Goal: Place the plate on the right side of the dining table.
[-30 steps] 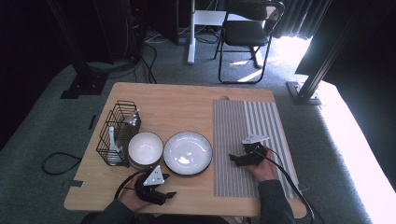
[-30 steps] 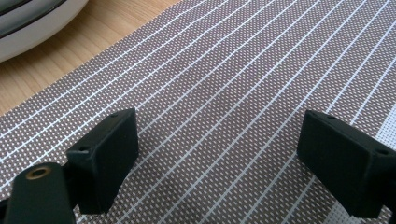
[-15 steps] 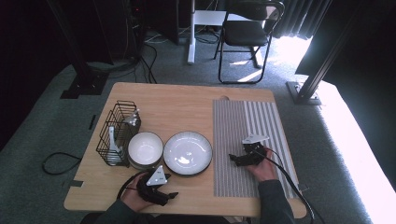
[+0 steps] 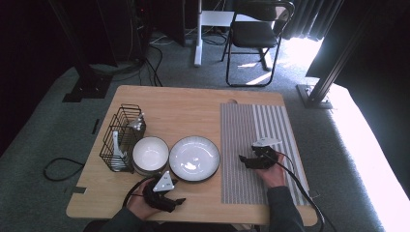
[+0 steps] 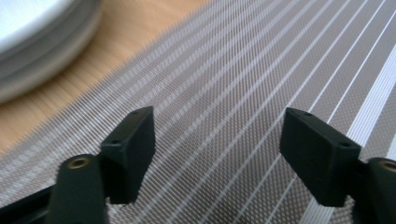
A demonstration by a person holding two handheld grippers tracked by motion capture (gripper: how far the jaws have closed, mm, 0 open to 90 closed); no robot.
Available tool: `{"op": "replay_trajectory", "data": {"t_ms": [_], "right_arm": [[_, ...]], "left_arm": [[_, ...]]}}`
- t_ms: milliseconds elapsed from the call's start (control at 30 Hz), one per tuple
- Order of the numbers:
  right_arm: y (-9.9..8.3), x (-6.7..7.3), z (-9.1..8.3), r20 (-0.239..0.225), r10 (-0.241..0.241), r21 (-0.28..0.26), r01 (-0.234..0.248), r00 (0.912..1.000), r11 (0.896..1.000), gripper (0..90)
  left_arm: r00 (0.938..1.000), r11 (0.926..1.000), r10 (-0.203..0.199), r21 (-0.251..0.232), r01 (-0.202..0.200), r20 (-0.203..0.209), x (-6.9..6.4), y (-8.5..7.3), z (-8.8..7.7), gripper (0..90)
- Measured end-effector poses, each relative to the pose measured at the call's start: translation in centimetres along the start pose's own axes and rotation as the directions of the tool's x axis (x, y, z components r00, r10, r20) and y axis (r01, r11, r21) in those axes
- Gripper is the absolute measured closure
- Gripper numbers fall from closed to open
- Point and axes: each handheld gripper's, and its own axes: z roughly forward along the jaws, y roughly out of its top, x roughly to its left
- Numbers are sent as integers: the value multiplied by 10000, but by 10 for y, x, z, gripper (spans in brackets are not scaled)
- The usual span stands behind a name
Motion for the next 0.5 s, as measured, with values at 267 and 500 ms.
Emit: {"op": "replay_trajectory", "data": {"t_ms": [267,500], "right_arm": [[24,15,-14,-1,-671,-609,670,9977,9959,381],[40,24,-8,-303,-1129,-860,1100,9931,9902,482]], "left_arm": [[10000,10000,-32,7,32,-31,0,0,0,282],[10000,10000,2,-13,-2,-8,0,0,0,279]]}}
